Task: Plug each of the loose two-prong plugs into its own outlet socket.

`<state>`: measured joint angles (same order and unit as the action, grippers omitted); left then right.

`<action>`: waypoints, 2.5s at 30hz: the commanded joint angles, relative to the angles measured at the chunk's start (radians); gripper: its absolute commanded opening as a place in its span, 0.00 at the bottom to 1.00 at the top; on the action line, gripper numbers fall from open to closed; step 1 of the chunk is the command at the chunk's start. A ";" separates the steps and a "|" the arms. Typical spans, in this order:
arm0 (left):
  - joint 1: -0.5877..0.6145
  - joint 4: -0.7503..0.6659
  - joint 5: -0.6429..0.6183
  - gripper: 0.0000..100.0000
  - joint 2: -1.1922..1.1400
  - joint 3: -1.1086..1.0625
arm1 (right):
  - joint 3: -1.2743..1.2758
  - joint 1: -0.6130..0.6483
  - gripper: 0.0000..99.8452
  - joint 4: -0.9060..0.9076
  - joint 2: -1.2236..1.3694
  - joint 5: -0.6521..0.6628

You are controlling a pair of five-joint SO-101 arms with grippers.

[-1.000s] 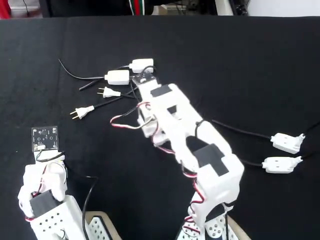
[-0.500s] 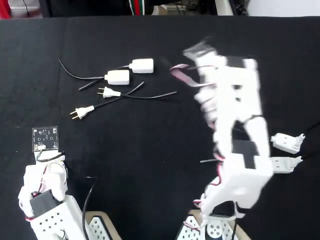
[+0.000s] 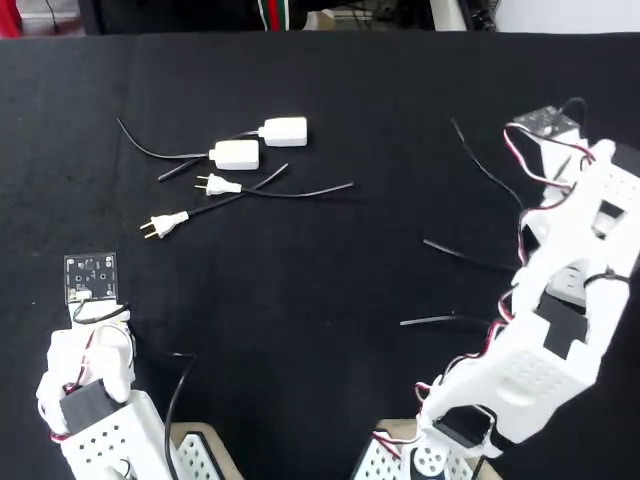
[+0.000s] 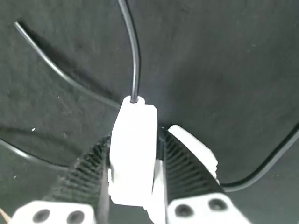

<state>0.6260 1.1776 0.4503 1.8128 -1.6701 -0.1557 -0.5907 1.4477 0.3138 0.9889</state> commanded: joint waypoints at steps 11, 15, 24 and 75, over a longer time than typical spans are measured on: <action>0.005 0.000 0.003 0.12 0.009 0.005 | -0.120 0.035 0.36 0.199 -0.079 -0.100; 0.005 0.003 0.003 0.12 0.009 0.005 | -0.243 0.106 0.32 0.318 -0.205 -0.204; 0.005 0.003 0.003 0.12 0.009 0.005 | -0.010 0.491 0.11 0.311 -0.467 -0.422; 0.007 0.005 0.005 0.12 0.009 0.004 | 0.076 0.835 0.01 -0.149 0.047 -0.548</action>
<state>0.6260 1.1776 0.4503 1.8128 -1.6701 -0.0575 0.2716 1.3111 0.3705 0.4350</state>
